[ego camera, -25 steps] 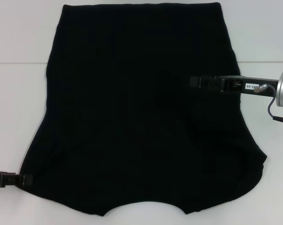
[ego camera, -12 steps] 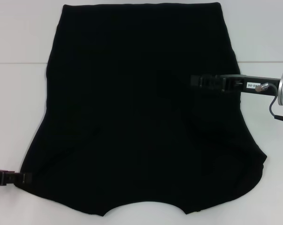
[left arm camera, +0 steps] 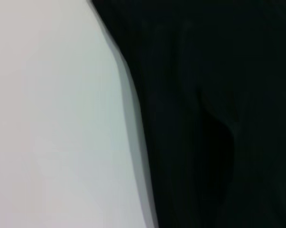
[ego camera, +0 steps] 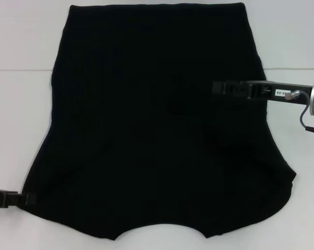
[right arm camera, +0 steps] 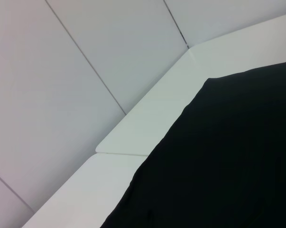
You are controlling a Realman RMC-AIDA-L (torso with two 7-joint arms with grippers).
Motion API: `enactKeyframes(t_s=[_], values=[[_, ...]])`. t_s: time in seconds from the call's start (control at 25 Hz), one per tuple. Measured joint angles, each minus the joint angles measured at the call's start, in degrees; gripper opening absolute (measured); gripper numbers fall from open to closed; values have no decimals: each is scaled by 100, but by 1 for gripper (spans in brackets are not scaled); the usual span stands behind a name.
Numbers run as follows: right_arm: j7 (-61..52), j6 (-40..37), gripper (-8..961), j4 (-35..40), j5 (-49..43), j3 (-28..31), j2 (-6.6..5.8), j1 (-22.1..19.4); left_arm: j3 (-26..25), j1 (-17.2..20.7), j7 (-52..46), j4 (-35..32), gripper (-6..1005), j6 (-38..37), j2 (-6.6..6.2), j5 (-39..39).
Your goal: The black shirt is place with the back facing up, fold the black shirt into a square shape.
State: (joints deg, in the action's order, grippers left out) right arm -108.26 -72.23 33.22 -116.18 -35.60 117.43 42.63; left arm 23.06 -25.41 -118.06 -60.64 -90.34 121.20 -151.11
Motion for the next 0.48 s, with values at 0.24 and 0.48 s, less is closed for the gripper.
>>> enactKeyframes(t_s=[0.24, 0.48], values=[[-5, -2, 564, 2, 8, 0, -3, -7, 141, -32, 55, 1, 640, -152, 0, -46], [-4, -9, 564, 3, 8, 0, -1, -9, 330, -109, 119, 16, 636, -305, 21, 10]])
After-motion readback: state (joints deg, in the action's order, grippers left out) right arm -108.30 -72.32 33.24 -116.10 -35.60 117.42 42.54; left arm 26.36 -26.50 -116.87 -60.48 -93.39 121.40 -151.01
